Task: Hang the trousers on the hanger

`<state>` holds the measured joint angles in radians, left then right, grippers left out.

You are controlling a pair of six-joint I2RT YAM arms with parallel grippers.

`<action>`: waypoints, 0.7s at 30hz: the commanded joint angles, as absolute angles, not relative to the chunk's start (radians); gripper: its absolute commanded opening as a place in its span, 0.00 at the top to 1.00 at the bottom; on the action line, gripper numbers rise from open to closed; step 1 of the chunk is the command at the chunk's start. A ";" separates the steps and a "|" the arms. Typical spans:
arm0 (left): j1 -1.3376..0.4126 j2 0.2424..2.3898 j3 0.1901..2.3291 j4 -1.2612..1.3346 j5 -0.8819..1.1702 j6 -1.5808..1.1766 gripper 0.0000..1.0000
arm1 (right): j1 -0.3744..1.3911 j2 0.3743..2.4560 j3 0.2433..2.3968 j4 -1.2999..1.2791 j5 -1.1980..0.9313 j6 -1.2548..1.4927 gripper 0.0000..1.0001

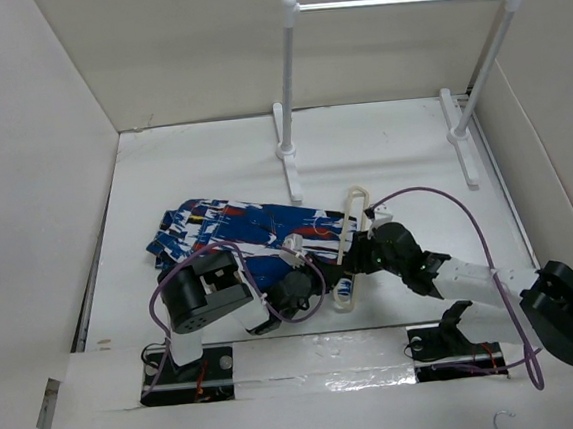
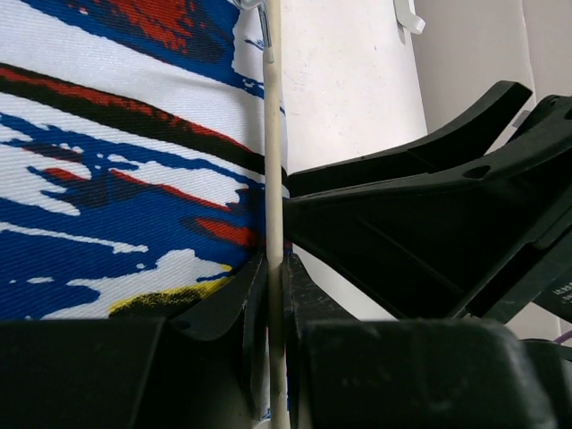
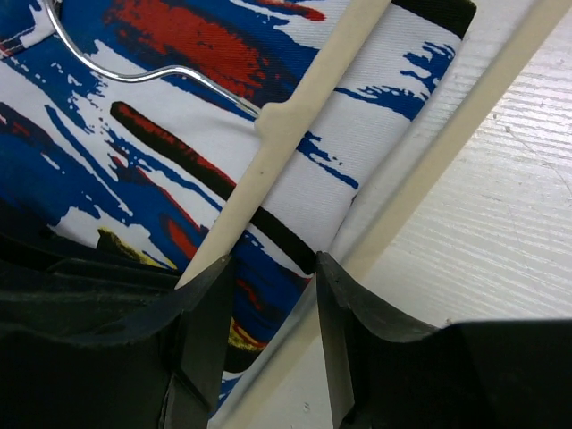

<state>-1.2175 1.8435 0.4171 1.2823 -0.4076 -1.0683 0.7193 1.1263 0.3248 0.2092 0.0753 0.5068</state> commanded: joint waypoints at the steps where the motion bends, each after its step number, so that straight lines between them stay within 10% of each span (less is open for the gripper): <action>1: -1.224 1.841 0.405 1.397 -0.429 -1.074 1.00 | 0.715 1.144 0.311 0.311 0.109 0.552 0.52; 18: -1.224 1.876 0.405 1.419 -0.433 -1.071 1.00 | 0.704 1.298 0.288 0.471 0.092 0.584 0.63; 21: -1.224 1.859 0.391 1.399 -0.462 -1.066 1.00 | 0.704 1.305 0.275 0.505 0.097 0.600 0.96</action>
